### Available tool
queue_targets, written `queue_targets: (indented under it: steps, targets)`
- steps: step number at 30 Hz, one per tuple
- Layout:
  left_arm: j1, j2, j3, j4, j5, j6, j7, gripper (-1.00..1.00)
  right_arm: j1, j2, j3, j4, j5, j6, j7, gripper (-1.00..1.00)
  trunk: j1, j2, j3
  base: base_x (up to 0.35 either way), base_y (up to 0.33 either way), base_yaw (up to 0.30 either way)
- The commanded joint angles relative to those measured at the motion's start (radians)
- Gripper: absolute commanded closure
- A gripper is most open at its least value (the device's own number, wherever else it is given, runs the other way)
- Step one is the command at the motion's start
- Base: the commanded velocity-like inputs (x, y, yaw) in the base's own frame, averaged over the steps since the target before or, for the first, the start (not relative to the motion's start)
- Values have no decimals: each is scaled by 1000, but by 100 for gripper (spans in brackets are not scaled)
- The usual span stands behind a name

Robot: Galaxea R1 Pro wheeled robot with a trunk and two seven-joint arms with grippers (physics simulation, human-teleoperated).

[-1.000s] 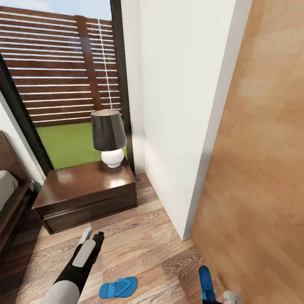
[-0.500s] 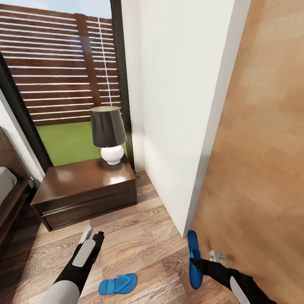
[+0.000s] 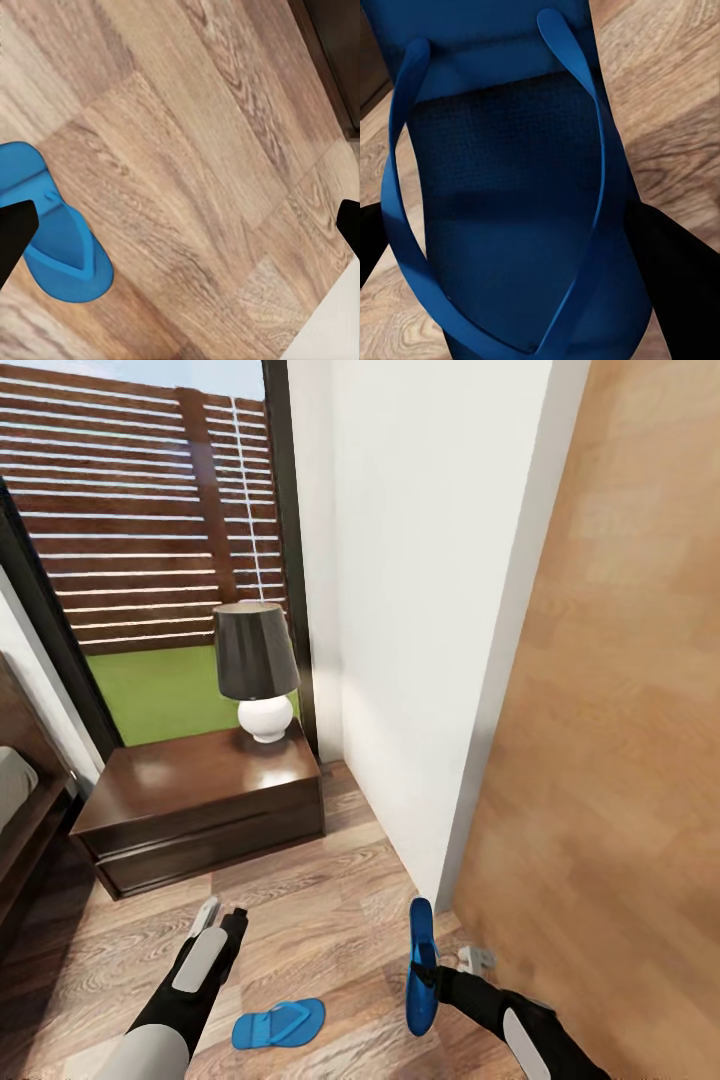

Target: In the bedroom, move the book from the bed onto either nightstand, and place the two sandals side by side next to the bed.

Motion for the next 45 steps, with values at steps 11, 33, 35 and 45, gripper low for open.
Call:
queue_targets:
  steps: [11, 33, 35, 45]
  targets:
    - [0, -1, 4, -5, 3, 10, 6, -100, 0, 0, -3, -1, -29, 11, 6, 100, 39, -71, -36, 0, 0, 0]
    - [0, 9, 17, -6, 75, 311, -133, -100, 0, 1, -1, -1, -157, 30, 9, 100, 49, -76, -121, 0, 0, 0]
    - [0, 10, 18, -5, 76, 310, -131, -100, 0, 0, -3, -1, -158, 30, 9, 100, 49, -76, -129, 0, 0, 0]
    - [0, 11, 20, -3, 76, 307, -129, -100, 0, -1, -3, -1, -159, 30, 11, 100, 54, -79, -168, 0, 0, 0]
